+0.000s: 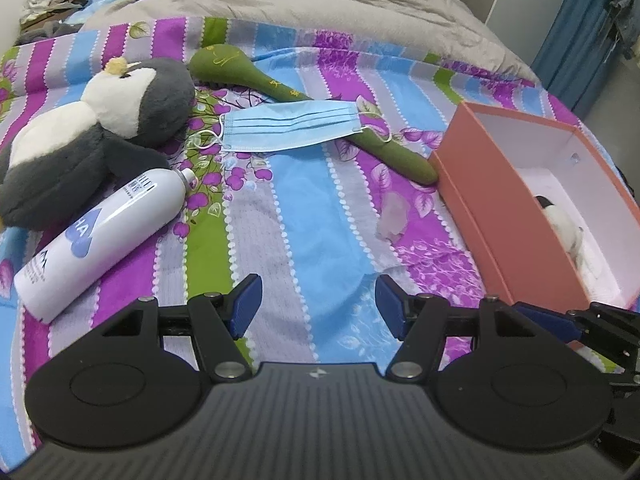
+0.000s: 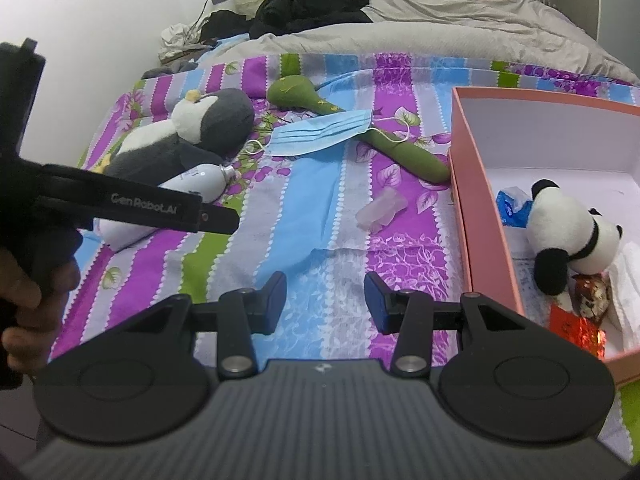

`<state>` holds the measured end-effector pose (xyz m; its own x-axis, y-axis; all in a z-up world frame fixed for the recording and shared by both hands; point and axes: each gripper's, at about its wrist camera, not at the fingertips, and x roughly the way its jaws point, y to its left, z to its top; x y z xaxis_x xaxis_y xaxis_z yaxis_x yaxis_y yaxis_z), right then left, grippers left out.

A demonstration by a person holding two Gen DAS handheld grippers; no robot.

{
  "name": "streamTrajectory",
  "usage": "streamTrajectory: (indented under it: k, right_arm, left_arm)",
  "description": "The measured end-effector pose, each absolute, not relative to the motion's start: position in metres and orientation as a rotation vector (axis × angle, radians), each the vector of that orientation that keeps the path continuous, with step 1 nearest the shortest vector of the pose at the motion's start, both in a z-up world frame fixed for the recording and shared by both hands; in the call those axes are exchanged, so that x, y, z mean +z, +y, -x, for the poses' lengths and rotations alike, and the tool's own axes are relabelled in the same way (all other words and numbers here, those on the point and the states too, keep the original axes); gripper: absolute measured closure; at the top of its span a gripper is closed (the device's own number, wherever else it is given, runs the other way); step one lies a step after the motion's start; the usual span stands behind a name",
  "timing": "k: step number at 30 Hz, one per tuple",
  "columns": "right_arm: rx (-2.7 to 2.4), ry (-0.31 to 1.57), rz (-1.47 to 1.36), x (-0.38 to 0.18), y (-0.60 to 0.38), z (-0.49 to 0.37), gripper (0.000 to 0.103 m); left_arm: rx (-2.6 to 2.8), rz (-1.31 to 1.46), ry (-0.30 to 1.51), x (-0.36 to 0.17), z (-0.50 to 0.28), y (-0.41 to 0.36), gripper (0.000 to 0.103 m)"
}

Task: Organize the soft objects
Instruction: 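Lift both grippers out of the box and back toward the pile, then grasp the clear plastic piece with the right gripper while the left gripper grasps the blue face mask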

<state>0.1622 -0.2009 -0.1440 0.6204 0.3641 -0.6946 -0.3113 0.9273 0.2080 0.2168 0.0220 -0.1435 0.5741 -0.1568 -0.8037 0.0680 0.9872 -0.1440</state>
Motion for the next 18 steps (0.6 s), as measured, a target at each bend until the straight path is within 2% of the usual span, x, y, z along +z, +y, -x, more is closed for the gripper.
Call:
streamTrajectory:
  k: [6, 9, 18]
  right_arm:
    - [0.394, 0.826, -0.057, -0.158, -0.196, -0.184, 0.057]
    - [0.384, 0.830, -0.049, -0.165, -0.194, -0.196, 0.057]
    - [0.313, 0.858, -0.043, -0.198, -0.183, -0.245, 0.057]
  left_arm:
    - [-0.135, 0.092, 0.981, -0.162, -0.247, 0.023, 0.034]
    - [-0.132, 0.093, 0.995, -0.171, -0.265, 0.025, 0.022]
    - [-0.131, 0.008, 0.989, -0.196, -0.321, 0.023, 0.022]
